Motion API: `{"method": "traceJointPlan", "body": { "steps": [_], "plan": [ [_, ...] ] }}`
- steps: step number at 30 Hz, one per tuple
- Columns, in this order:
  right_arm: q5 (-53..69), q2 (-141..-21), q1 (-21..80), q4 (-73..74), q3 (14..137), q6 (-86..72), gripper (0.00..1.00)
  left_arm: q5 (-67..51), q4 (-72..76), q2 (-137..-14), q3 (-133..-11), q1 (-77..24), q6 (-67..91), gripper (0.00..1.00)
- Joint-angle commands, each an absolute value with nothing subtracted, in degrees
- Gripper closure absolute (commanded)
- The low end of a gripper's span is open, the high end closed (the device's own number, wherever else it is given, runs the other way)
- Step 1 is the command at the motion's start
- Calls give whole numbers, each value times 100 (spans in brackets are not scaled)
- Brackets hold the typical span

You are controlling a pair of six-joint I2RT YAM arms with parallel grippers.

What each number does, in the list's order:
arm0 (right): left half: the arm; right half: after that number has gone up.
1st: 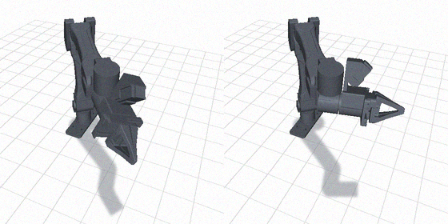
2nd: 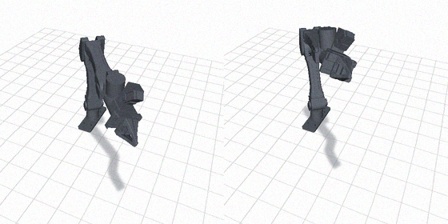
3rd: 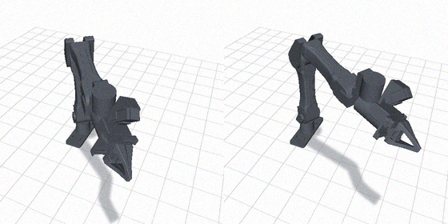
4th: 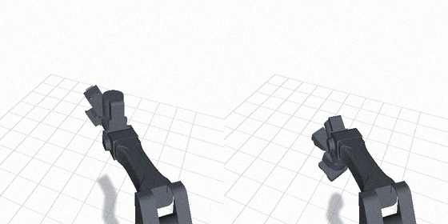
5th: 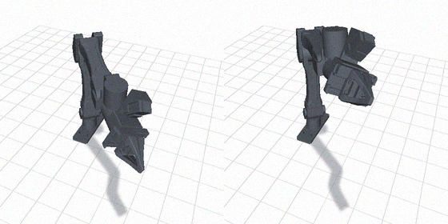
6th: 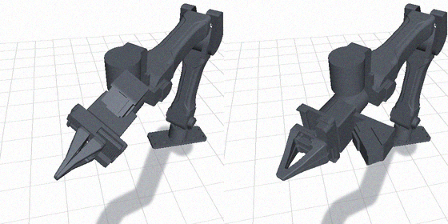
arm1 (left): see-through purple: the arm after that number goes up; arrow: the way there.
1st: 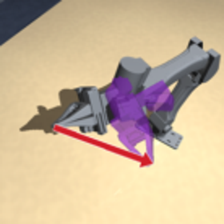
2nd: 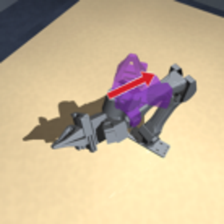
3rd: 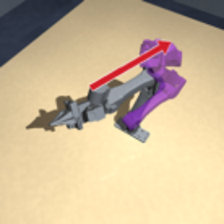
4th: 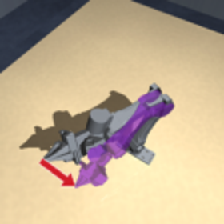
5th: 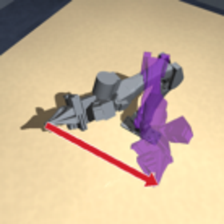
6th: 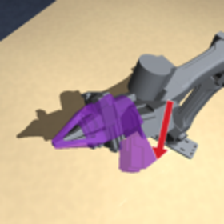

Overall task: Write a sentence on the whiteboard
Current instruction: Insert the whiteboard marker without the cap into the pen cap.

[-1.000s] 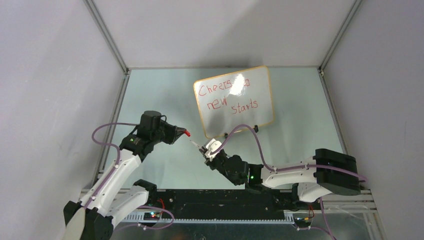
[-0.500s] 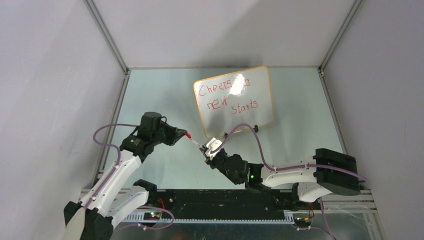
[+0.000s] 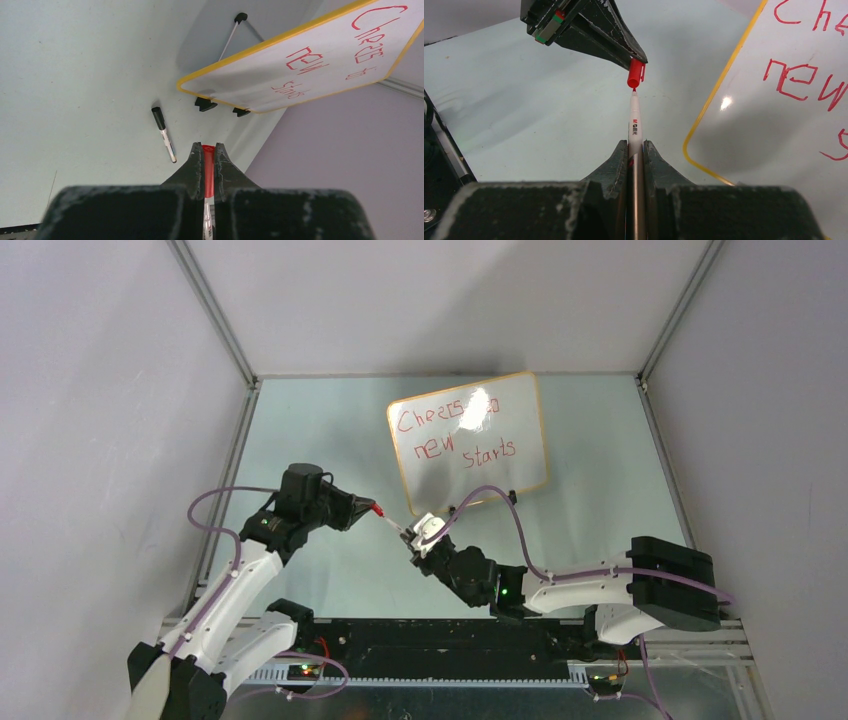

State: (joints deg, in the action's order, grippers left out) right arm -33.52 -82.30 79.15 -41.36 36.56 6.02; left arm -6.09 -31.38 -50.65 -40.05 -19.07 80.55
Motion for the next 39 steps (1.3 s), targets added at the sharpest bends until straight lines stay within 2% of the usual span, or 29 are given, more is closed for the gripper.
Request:
{"method": "traceJointPlan", "body": {
  "steps": [1,39],
  "plan": [
    [-3375,-8210,7895,-4289,3902,543,100,-650,-3023,-5087,-3938,-1865,7962,100],
    [-3435,-8161,7929,-4313,3902,664,100,-710,-2893,-5226,-3874,-1805,7923,100]
  ]
}}
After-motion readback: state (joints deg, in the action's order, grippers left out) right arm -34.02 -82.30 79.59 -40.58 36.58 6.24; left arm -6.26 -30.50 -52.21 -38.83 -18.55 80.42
